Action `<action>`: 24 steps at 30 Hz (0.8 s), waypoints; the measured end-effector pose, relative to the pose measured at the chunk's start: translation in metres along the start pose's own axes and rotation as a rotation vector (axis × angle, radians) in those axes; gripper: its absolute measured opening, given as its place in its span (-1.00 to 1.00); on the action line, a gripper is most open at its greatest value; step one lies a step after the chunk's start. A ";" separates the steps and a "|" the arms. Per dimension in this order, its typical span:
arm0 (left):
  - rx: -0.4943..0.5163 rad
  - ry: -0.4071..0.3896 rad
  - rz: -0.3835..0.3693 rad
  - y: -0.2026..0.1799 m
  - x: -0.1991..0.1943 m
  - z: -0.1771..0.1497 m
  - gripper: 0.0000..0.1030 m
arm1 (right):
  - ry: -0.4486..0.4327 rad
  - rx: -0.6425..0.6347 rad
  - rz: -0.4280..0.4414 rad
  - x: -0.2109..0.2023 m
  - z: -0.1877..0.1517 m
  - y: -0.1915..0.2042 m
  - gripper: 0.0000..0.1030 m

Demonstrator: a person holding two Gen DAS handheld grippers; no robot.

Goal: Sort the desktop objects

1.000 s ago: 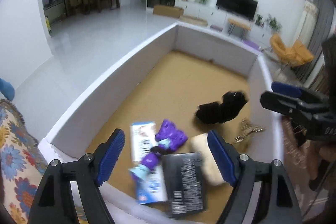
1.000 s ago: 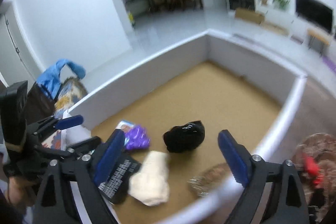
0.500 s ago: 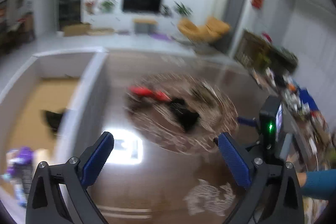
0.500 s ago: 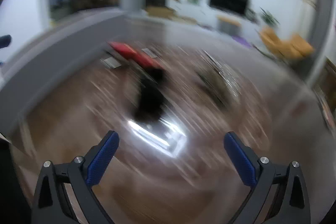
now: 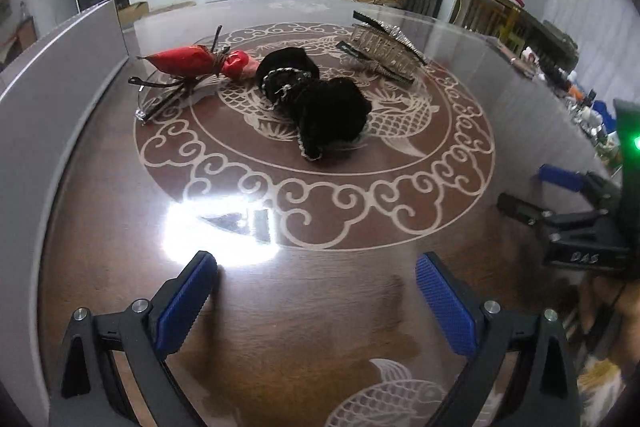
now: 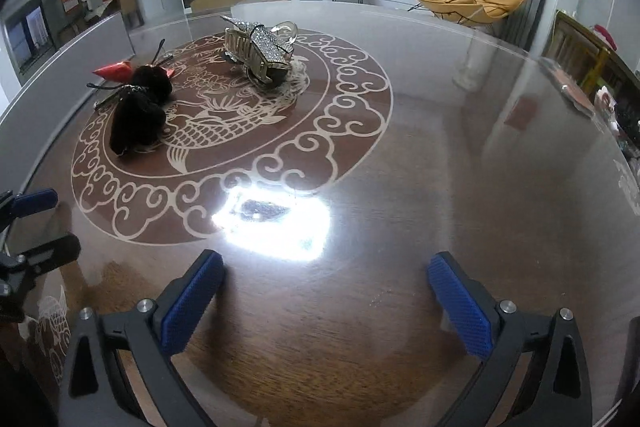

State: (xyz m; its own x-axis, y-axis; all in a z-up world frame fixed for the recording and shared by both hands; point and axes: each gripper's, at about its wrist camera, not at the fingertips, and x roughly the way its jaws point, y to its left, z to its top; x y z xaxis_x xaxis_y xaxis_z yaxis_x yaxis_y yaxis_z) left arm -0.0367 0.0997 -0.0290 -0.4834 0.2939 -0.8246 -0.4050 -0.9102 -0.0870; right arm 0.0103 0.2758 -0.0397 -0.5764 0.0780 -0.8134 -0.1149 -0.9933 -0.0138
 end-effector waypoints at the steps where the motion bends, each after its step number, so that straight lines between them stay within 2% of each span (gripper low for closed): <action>1: 0.005 -0.014 0.005 0.001 -0.001 -0.002 0.96 | 0.000 0.000 0.001 0.000 0.000 0.000 1.00; 14: 0.058 -0.002 0.061 -0.006 0.007 0.003 1.00 | 0.001 0.001 -0.001 0.000 -0.004 0.000 1.00; 24: 0.060 -0.002 0.063 -0.006 0.007 0.002 1.00 | 0.000 0.001 -0.001 0.000 -0.004 0.000 1.00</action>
State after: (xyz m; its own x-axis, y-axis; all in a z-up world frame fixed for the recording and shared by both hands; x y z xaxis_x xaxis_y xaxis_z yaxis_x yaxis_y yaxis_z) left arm -0.0396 0.1083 -0.0330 -0.5109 0.2378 -0.8261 -0.4194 -0.9078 -0.0020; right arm 0.0136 0.2752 -0.0419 -0.5760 0.0794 -0.8136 -0.1163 -0.9931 -0.0146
